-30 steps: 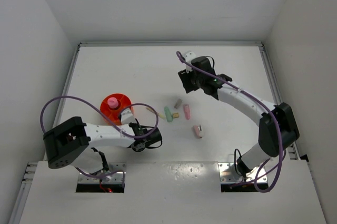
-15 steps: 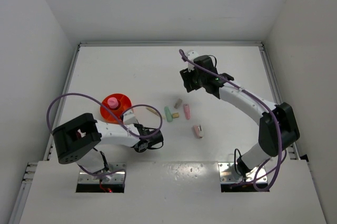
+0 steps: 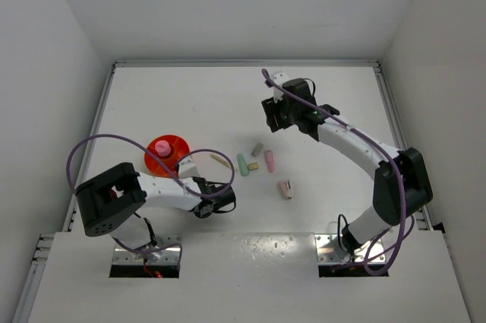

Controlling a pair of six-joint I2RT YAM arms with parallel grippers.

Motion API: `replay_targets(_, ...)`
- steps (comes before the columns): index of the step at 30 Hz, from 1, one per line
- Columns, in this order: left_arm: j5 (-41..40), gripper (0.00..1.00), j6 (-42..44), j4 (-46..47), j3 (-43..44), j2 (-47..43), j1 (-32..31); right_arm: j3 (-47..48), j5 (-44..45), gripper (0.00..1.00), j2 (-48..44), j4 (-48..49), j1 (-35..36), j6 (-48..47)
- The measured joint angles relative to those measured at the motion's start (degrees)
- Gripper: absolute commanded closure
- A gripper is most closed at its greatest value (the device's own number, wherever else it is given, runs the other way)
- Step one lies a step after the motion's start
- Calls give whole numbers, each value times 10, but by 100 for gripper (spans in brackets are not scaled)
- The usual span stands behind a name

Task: Sort the stationery into containers
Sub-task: Pick up the pen from the center of the board.

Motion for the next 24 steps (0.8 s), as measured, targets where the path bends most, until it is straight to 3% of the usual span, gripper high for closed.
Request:
replay_targets(7,23,62,11,-1,8,-4,0,0,-7,43,0,0,-4,2)
replay_targets(13,33,79,21,10,10,-7,0,0,-13,43,-9,0,-9,3)
replay_targets(24,42,95,45,19,13,-10,-5,0,-26,43,-17,0,-21,10)
